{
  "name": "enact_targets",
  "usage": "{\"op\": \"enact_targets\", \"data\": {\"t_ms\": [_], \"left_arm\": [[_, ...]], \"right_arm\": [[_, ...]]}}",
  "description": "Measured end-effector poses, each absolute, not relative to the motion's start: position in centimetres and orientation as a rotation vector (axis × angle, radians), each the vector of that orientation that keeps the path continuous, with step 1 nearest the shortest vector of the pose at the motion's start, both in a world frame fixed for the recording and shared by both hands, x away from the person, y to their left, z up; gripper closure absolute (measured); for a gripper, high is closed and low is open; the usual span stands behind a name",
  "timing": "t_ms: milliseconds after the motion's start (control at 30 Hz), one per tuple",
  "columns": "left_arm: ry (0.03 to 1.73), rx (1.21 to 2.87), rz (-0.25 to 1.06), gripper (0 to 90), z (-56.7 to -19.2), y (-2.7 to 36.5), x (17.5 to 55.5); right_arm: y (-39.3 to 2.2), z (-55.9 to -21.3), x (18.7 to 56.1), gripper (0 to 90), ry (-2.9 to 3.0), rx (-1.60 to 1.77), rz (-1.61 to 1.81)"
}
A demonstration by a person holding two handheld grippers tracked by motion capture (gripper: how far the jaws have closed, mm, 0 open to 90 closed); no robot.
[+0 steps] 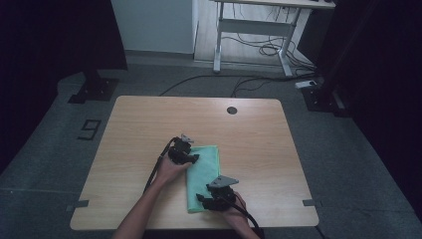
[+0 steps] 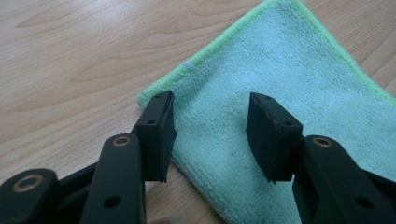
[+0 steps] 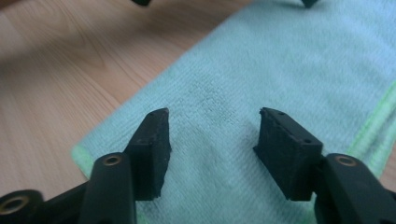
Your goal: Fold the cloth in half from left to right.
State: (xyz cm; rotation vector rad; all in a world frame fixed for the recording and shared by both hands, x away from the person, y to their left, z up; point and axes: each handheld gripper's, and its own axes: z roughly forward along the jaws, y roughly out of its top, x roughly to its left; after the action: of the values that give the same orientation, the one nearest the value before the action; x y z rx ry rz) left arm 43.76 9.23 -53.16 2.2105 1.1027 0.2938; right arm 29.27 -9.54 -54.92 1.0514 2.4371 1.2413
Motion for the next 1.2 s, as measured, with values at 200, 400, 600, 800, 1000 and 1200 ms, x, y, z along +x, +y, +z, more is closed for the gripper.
{"op": "enact_targets", "data": {"t_ms": [200,400,600,800,1000,1200], "left_arm": [[1.095,2.235,0.313,51.4,-53.2,8.6,44.3],[1.094,2.231,0.322,51.1,-53.3,7.9,45.9],[1.095,2.22,0.323,51.2,-53.3,6.8,48.1],[1.105,2.222,0.372,49.9,-52.8,5.9,48.6],[1.065,2.203,0.403,50.0,-51.1,7.0,46.8],[1.078,2.208,0.388,51.2,-51.1,7.8,46.3]], "right_arm": [[-9.5,-55.1,29.0,43.7,2.409,1.04,1.2],[-9.7,-55.2,29.9,45.9,2.373,1.054,1.184],[-10.8,-55.2,31.9,47.5,2.365,1.111,1.212],[-11.6,-55.3,33.2,48.8,2.346,1.157,1.246],[-11.6,-55.2,32.9,46.0,2.353,1.123,1.231],[-11.5,-55.2,32.6,45.8,2.348,1.124,1.23]]}}
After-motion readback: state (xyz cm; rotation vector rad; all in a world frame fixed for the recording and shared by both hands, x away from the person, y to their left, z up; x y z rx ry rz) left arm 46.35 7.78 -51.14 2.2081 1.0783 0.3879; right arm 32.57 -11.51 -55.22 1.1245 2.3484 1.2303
